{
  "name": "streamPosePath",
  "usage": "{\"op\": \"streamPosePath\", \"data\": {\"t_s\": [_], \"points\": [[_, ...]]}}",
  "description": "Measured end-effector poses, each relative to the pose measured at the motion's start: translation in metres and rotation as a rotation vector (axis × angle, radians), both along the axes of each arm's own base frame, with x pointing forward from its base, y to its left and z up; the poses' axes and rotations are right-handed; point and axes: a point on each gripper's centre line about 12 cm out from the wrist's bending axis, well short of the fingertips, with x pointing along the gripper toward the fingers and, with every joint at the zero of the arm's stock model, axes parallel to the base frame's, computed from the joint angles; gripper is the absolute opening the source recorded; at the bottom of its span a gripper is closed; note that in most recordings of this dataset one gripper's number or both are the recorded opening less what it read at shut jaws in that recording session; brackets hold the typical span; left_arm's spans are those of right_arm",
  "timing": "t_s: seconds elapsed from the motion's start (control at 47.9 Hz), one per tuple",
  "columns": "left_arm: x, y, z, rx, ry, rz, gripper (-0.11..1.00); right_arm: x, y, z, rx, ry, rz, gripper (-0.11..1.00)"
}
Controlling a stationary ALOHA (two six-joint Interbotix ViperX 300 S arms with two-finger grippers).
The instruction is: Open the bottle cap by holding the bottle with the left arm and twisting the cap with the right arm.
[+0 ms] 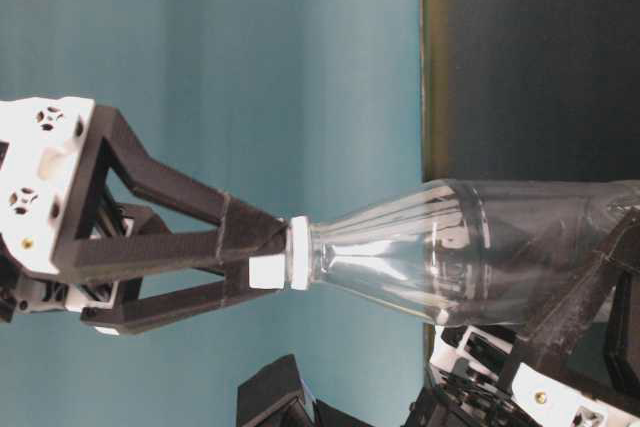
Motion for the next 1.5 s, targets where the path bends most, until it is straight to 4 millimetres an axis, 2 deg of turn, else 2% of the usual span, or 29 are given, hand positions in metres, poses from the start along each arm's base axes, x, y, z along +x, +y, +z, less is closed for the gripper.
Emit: {"op": "streamPosePath", "data": {"t_s": [0.167, 0.396, 0.521, 0.647, 1.022, 1.252, 1.502], "points": [[0.001, 0.000, 0.001, 0.000, -0.003, -0.001, 0.82, -0.008, -0.001, 0.010, 0.013, -0.009, -0.050, 0.82], [0.001, 0.000, 0.002, 0.000, -0.005, -0.001, 0.82, -0.032, -0.002, 0.031, 0.037, -0.062, -0.115, 0.82], [0.003, 0.000, 0.003, -0.001, -0.008, -0.001, 0.97, -0.047, -0.003, 0.041, 0.059, -0.115, -0.161, 0.82], [0.004, 0.000, 0.008, -0.001, -0.011, 0.000, 0.96, -0.063, -0.005, 0.044, 0.083, -0.150, -0.216, 0.82], [0.003, -0.001, 0.026, 0.006, -0.016, -0.004, 0.96, -0.120, -0.010, 0.040, 0.186, -0.301, -0.391, 0.82], [0.002, -0.001, 0.027, 0.006, -0.016, -0.004, 0.96, -0.159, -0.010, 0.037, 0.257, -0.399, -0.459, 0.81], [0.003, 0.001, 0.028, 0.006, -0.017, 0.002, 0.96, -0.207, -0.011, 0.052, 0.343, -0.629, -0.451, 0.81]]}}
